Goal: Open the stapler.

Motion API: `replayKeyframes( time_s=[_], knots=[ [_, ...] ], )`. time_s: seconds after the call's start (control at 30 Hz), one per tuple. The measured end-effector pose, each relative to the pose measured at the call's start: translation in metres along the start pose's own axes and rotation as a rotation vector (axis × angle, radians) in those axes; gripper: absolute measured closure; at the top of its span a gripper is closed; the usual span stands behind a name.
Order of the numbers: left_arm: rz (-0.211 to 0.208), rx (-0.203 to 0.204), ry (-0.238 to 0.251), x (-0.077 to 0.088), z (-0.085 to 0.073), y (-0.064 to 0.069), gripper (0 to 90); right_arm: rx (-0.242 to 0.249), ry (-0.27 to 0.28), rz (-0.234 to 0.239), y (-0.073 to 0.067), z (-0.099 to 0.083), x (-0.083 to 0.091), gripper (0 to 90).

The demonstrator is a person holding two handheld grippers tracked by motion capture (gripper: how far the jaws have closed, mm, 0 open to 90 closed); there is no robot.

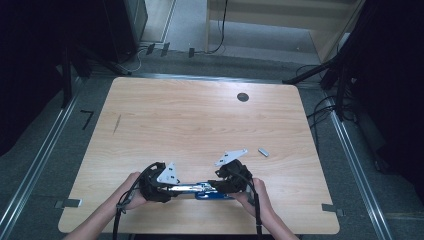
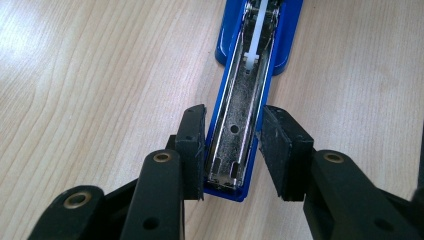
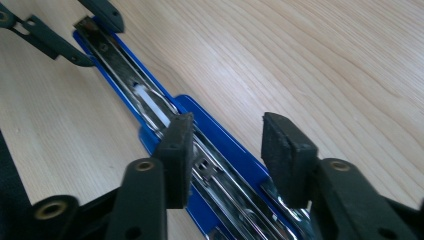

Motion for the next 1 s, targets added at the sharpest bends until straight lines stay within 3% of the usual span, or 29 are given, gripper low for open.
replayKeyframes(
  time_s=[0.37,1.0],
  knots=[
    [-0.004,0.007,0.004,0.000,0.000,0.000,63.8,-0.030,-0.030,-0.080,0.027,-0.008,0.019,30.7],
    [-0.010,0.012,-0.003,-0.002,0.001,0.000,62.2,-0.105,-0.080,-0.194,0.089,-0.041,0.052,0.9]
  ],
)
Point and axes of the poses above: each handheld gripper's, and its own axes: x roughly backward along the jaws, z roughly out of its top, y roughly to its right, the point moved 8 cm from there along -x, roughly forward along the jaws, and after that the axes turned 6 degrees about -x, right-handed, at the moved point
